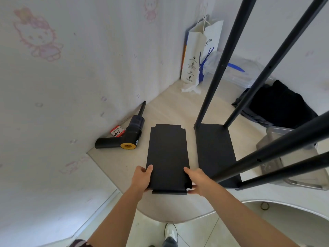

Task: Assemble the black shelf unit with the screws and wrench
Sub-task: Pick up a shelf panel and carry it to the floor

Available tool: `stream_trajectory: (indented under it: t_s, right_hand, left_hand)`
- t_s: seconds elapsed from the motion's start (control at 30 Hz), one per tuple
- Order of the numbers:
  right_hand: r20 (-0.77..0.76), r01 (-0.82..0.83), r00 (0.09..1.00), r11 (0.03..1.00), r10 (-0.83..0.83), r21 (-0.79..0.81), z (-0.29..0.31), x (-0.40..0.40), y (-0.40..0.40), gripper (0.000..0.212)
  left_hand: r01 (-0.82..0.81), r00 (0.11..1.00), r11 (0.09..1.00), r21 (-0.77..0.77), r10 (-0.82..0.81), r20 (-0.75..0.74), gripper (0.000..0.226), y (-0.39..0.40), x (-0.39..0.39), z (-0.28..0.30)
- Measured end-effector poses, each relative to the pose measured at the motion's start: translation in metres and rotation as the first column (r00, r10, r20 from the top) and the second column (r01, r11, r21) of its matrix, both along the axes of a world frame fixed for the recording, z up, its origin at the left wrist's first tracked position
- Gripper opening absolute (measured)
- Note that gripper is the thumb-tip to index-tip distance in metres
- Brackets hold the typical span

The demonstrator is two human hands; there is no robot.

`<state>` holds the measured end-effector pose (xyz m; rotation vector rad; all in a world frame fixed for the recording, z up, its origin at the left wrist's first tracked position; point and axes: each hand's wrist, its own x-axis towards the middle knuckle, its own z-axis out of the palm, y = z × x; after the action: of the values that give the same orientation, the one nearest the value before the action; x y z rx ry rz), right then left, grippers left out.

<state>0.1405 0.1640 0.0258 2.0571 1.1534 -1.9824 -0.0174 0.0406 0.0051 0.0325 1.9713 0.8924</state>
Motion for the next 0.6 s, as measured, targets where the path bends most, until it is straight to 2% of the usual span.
stream_trajectory:
  t_s: [0.13,0.3,0.47,0.6]
  right_hand:
    - [-0.050,-0.014,0.999,0.999,0.016,0.039,0.003,0.001,0.000,0.033]
    - [-0.082,-0.036,0.996,0.999,0.039,0.038,0.009,0.004,-0.004,0.029]
    - [-0.180,-0.028,0.983,1.000,0.028,0.003,0.015,0.006,-0.020,0.034]
    - [-0.229,-0.008,0.973,1.000,0.011,0.012,0.017,0.017,-0.039,0.036]
  left_hand:
    - [-0.020,0.995,0.999,0.048,0.015,0.097,0.027,0.001,-0.005,0.011]
    - [0.057,0.989,0.993,0.103,-0.070,0.129,0.033,-0.003,-0.008,0.016]
    - [-0.008,0.990,0.980,0.200,-0.020,0.139,0.034,-0.011,-0.001,0.021]
    - [-0.070,0.974,0.960,0.271,0.006,0.228,0.035,-0.033,0.003,0.028]
